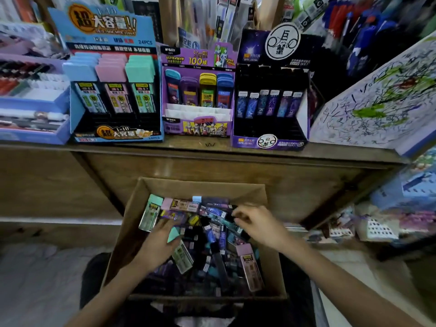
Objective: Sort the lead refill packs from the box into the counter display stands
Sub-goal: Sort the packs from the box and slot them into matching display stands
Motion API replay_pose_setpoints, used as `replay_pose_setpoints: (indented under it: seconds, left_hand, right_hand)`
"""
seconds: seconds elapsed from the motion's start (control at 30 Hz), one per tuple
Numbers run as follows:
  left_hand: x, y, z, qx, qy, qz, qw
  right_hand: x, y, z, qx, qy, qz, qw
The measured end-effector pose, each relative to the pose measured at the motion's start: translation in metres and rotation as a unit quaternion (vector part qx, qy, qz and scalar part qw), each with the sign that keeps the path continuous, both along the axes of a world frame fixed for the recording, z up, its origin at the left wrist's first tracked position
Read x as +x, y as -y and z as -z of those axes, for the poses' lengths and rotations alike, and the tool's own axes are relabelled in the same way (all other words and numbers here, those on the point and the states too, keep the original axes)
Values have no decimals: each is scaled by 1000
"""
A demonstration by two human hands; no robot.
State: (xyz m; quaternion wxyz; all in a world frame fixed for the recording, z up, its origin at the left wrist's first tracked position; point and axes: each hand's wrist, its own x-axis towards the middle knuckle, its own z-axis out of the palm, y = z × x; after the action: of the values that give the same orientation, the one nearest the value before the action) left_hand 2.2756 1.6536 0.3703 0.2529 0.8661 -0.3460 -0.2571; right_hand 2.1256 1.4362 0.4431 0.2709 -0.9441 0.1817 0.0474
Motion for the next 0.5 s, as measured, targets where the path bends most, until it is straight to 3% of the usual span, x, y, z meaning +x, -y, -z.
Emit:
replay_pose_setpoints:
  seconds: [0.1, 0.23, 0.33, 0.5]
  left_hand:
    - [-8, -9, 32, 96, -21, -89, 991]
    - [-15, -10, 55, 159, -61, -108, 979]
    - [-14, -5, 63, 151, -67, -51, 985]
    - [-18, 1, 70, 157, -21, 16, 987]
  right_hand:
    - [-1, -13, 56, 50, -139, 62, 987]
    - [3, -32, 100, 125, -220, 133, 958]
    - [12, -47, 119, 105, -220, 137, 960]
    - [14, -68, 138, 148, -127, 182, 964]
